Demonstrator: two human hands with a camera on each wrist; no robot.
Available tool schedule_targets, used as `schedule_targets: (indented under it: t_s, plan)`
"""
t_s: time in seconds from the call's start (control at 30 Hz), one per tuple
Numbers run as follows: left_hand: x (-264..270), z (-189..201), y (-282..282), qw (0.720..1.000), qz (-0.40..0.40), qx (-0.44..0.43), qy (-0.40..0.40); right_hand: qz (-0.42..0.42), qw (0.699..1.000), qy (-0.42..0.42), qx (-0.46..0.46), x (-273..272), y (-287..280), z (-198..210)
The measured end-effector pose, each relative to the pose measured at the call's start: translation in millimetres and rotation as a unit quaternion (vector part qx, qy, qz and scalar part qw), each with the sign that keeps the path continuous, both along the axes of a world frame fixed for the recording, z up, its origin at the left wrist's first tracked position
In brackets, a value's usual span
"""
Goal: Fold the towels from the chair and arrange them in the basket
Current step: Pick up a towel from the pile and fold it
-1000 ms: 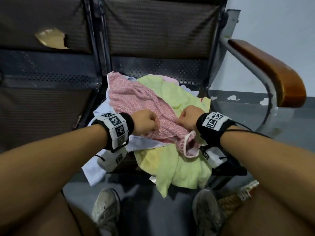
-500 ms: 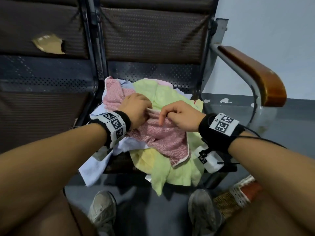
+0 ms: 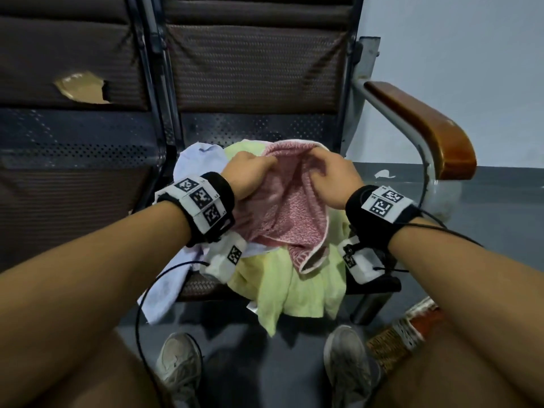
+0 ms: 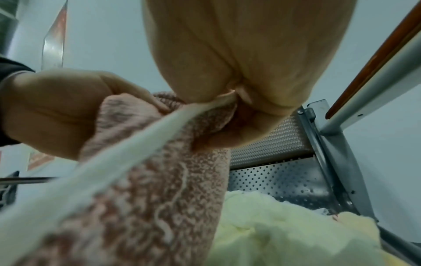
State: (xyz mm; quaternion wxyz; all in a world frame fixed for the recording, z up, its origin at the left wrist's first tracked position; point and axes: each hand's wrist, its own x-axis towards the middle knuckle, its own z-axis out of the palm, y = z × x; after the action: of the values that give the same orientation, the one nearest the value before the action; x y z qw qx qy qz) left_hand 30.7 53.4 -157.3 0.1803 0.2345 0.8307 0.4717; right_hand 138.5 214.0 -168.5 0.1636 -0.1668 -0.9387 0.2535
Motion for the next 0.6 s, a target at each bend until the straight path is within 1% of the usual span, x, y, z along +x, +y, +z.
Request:
schedule_targets:
  t_s: [0.03,0.07,0.1,0.17,0.27,0.33,0.4,0.43,0.5,0.53,0.57,0.6]
  plan:
    - [6,2,3,0.997,0.007,0.052,-0.064,0.012,0.999,0.007,-0.037,-1,-2,1]
    - [9,1,6,0.989,0.017,0.095,-0.109,0.020,0.997,0.006,-0.076,-3,-6,2]
    - [11,0,8,0.983,0.030,0.125,-0.132,0.021,0.993,0.004,-0.113,-3,-9,3]
    - [13,-1,11,0.979,0.058,0.149,-0.127,0.004,0.986,0.011,-0.165,-6,-13,4]
    - [13,1,14,0.978,0.085,0.158,-0.103,-0.024,0.984,0.023,-0.176,-5,-18,7]
    - [16,4,14,0.976,0.067,0.165,-0.127,-0.010,0.985,-0.005,-0.173,-2,-22,7]
    - [19,7,15,0.975,0.049,0.157,-0.147,0.000,0.991,-0.038,-0.124,0,-28,7]
    - [21,8,15,0.979,0.038,0.146,-0.135,0.000,0.995,-0.048,-0.089,0,-30,7]
    - [25,11,17,0.992,0.013,0.112,-0.051,0.004,0.998,-0.045,-0.051,-1,-34,9]
    - [26,12,16,0.996,0.014,0.094,0.002,0.007,0.998,-0.038,-0.048,-3,-35,10]
    - [26,13,15,0.995,0.032,0.083,0.041,0.007,0.998,-0.027,-0.050,-5,-35,11]
    - [25,14,12,0.993,0.055,0.084,0.054,0.007,0.998,-0.013,-0.068,-6,-36,12]
